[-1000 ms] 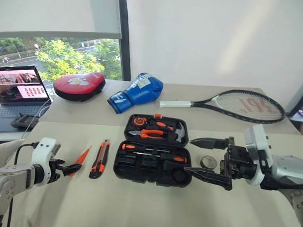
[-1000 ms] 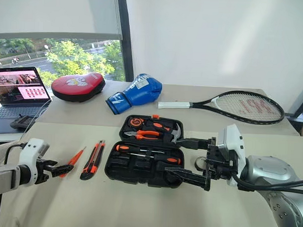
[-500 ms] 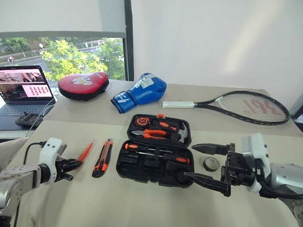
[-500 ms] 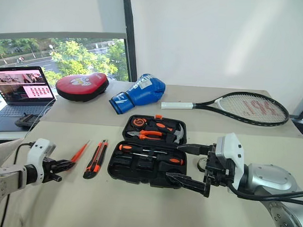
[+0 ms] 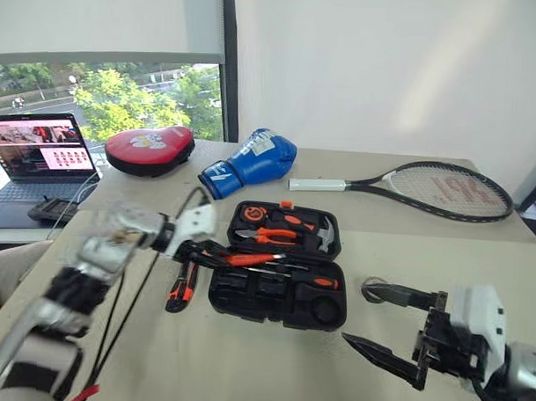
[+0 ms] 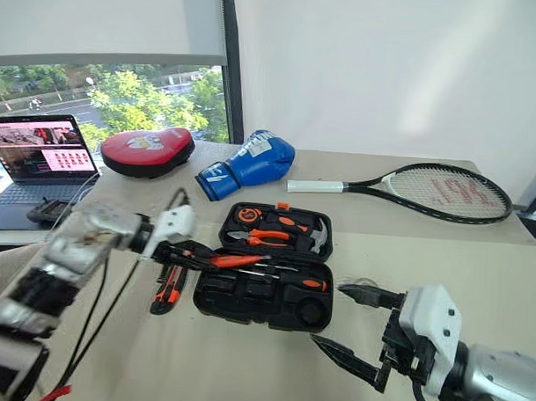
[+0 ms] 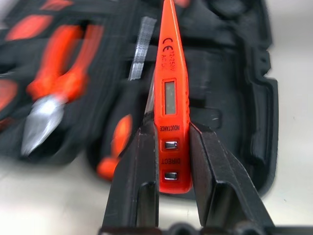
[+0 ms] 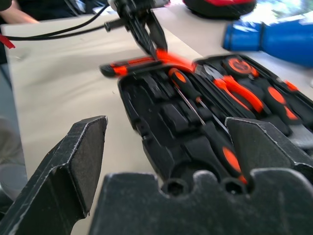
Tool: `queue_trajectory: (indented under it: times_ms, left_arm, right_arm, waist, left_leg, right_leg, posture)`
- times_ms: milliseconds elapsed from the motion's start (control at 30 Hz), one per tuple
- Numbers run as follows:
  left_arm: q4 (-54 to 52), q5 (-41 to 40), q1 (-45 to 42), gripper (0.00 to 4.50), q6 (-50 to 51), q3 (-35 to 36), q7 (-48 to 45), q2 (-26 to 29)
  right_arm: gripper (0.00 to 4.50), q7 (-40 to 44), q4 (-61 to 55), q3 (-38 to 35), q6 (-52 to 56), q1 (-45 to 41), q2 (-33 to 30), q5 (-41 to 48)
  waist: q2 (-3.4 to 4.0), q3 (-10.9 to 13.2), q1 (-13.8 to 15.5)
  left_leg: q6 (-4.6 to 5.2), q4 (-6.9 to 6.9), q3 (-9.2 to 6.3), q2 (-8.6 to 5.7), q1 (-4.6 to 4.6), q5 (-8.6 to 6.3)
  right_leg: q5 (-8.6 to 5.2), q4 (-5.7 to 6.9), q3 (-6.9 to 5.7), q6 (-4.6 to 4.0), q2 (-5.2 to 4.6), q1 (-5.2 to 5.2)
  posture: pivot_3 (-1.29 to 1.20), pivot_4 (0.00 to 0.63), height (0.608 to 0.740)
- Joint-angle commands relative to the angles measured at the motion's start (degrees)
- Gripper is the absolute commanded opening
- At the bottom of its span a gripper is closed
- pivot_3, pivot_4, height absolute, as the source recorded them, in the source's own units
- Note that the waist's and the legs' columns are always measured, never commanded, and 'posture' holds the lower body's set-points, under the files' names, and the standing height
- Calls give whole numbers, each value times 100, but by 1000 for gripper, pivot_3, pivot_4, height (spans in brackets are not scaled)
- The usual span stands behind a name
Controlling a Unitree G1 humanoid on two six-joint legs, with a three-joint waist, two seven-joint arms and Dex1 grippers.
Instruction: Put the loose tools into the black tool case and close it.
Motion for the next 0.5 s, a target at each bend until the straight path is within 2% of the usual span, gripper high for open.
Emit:
queue_trajectory:
  times_ms: [33,133,267,500]
  left_arm:
    - [637,621,-509,433,-207,-403,-218,-265]
    - [532,782,-541,433,110,-511,-353,-338]
    - [103,887,-350,433,321,-519,-558,-138]
    - [-285,1062,-97,433,619,-479,-437,-17]
  right_arm:
    - [4500,-180,-414,-488,-156,384,73,181]
    - [4500,-282,-455,-642,-346,730,38,271]
    - [4500,-432,-455,-655,-615,1036,-62,369]
    - [4500,-639,-455,-518,-737,1126,-197,364]
  waist:
    - [-7,4,-16]
    - [-9,5,-44]
    - [-12,7,-79]
    - [-10,6,-74]
  left_leg:
    - [8,2,-1,-1,2,-5]
    - [16,11,1,-2,2,-9]
    - [17,20,0,4,2,-10]
    - [16,26,-3,11,6,-10]
  right_leg:
    - [2,-3,-2,9,-2,3]
    - [8,-2,9,23,-3,5]
    - [10,0,14,26,-3,4]
    - [10,4,17,26,-8,5]
  posture:
    - [0,150,740]
    - [0,150,740]
    - [0,150,740]
    - [0,150,740]
